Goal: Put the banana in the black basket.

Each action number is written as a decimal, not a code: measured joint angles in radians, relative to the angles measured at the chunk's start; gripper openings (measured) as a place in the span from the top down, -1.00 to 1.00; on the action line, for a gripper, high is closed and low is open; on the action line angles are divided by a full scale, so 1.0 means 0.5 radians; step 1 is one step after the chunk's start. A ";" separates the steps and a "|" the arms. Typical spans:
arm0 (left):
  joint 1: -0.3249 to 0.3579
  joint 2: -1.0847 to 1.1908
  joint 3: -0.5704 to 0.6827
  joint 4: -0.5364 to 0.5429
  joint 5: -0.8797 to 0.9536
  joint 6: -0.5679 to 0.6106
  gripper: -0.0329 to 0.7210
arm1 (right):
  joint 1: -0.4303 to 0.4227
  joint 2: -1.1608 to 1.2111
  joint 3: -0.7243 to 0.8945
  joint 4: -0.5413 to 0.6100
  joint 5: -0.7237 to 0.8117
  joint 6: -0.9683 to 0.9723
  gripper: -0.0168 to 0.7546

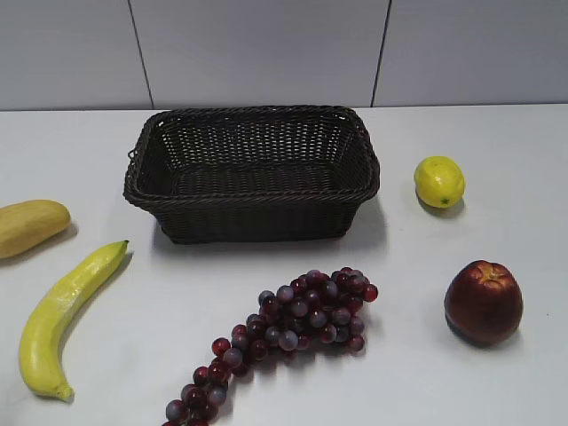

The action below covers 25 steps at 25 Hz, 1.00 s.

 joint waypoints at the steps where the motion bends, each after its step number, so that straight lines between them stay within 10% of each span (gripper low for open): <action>1: 0.000 0.099 -0.044 -0.007 0.002 0.005 -0.39 | 0.000 0.000 0.000 0.000 0.000 0.000 -0.52; 8: -0.059 0.765 -0.306 -0.010 0.016 0.050 -0.39 | 0.000 0.000 0.000 0.000 0.000 0.000 -0.52; 17: -0.607 1.219 -0.316 0.002 -0.293 -0.239 -0.39 | 0.000 0.000 0.000 0.000 0.000 0.000 -0.52; 25: -0.642 1.588 -0.219 0.129 -0.600 -0.318 -0.64 | 0.000 0.000 0.000 0.000 0.000 0.000 -0.52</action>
